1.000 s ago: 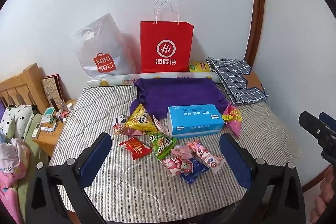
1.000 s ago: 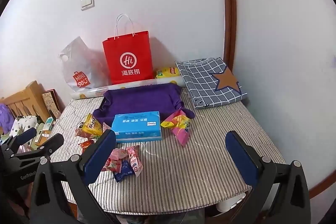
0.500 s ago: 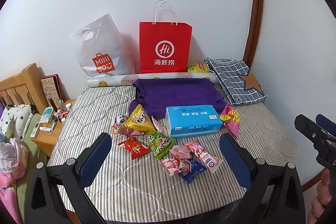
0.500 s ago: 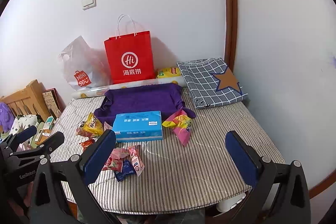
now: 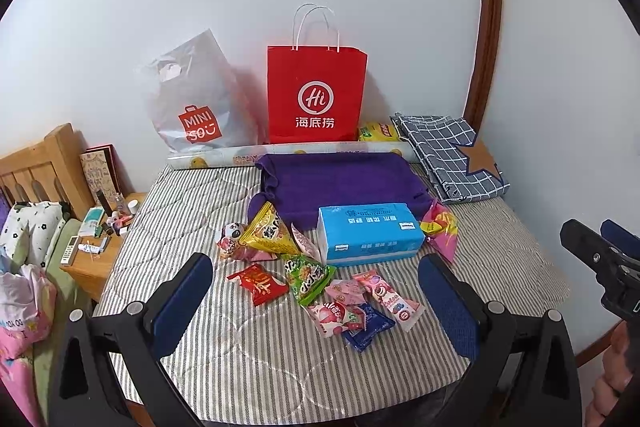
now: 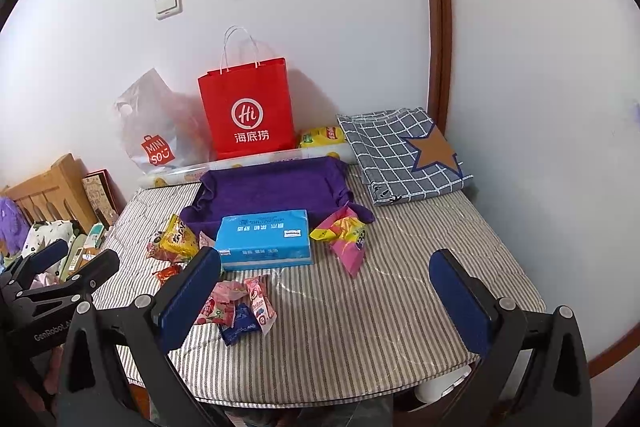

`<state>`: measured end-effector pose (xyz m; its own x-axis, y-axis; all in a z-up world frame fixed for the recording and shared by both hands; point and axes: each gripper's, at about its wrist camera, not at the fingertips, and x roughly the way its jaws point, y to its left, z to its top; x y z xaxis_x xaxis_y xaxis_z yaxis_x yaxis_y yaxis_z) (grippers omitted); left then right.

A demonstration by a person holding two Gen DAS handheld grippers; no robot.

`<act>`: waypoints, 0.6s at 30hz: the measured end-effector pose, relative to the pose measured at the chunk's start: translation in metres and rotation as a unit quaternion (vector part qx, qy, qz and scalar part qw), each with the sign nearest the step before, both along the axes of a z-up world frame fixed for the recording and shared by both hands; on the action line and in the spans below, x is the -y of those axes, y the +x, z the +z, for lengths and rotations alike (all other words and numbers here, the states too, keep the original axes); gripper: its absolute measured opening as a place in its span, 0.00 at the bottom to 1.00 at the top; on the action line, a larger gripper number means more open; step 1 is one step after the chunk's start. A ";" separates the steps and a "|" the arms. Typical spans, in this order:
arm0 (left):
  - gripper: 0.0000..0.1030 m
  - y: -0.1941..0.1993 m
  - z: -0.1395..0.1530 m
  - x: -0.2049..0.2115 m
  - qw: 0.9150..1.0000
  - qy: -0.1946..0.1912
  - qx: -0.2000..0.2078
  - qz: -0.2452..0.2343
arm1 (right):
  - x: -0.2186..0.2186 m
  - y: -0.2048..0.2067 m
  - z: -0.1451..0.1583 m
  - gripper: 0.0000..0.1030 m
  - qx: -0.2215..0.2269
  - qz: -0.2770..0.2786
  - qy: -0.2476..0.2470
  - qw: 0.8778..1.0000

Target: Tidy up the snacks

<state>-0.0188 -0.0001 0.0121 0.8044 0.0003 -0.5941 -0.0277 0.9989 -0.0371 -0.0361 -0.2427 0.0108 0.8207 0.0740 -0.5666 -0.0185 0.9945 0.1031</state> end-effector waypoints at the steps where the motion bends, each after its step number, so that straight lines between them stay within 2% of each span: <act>1: 1.00 0.000 0.000 0.000 1.000 0.000 0.000 0.000 | 0.000 0.000 0.000 1.00 0.000 0.000 0.000 1.000; 18: 1.00 -0.001 -0.001 -0.001 1.000 0.000 0.000 0.002 | -0.002 -0.002 -0.002 1.00 -0.001 0.003 0.000 1.000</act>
<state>-0.0196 0.0008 0.0115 0.8049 0.0036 -0.5934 -0.0312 0.9989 -0.0362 -0.0377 -0.2402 0.0088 0.8192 0.0781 -0.5682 -0.0236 0.9944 0.1027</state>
